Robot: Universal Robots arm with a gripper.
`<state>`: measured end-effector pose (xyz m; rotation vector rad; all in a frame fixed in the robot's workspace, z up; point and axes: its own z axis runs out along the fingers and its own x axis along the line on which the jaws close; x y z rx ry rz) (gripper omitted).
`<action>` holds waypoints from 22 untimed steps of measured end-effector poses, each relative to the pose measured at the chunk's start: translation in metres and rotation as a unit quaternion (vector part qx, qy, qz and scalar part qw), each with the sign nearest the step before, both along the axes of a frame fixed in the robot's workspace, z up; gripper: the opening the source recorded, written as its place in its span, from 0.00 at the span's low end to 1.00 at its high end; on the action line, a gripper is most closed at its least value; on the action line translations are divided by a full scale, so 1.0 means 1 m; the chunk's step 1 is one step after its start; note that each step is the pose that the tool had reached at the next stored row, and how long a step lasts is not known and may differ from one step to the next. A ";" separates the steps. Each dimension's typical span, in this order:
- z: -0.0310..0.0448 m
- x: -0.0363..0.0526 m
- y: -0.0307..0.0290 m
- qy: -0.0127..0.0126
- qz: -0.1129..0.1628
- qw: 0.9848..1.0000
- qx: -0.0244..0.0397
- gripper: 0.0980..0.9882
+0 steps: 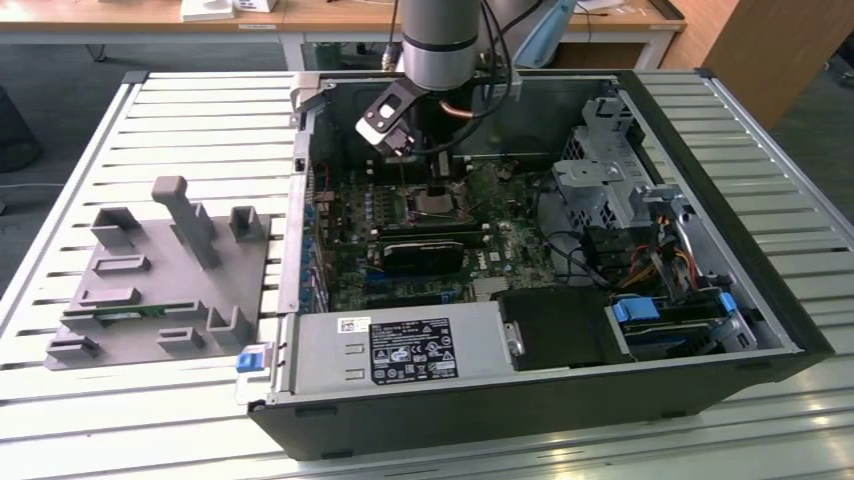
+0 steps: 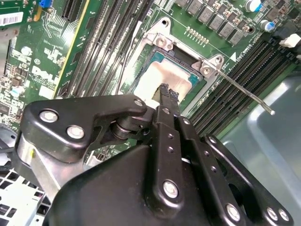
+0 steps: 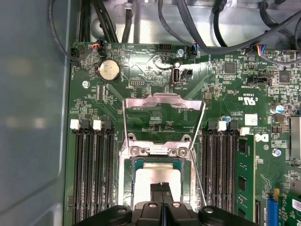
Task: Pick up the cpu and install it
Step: 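Close the cpu cover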
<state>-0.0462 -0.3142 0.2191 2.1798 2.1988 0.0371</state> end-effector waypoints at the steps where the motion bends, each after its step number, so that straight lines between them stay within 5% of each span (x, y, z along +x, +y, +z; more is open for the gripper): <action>1: 0.0007 0.0000 0.0000 0.000 0.000 1.000 0.000 0.01; 22: 0.0086 0.0000 0.0000 0.000 0.000 1.000 0.000 0.01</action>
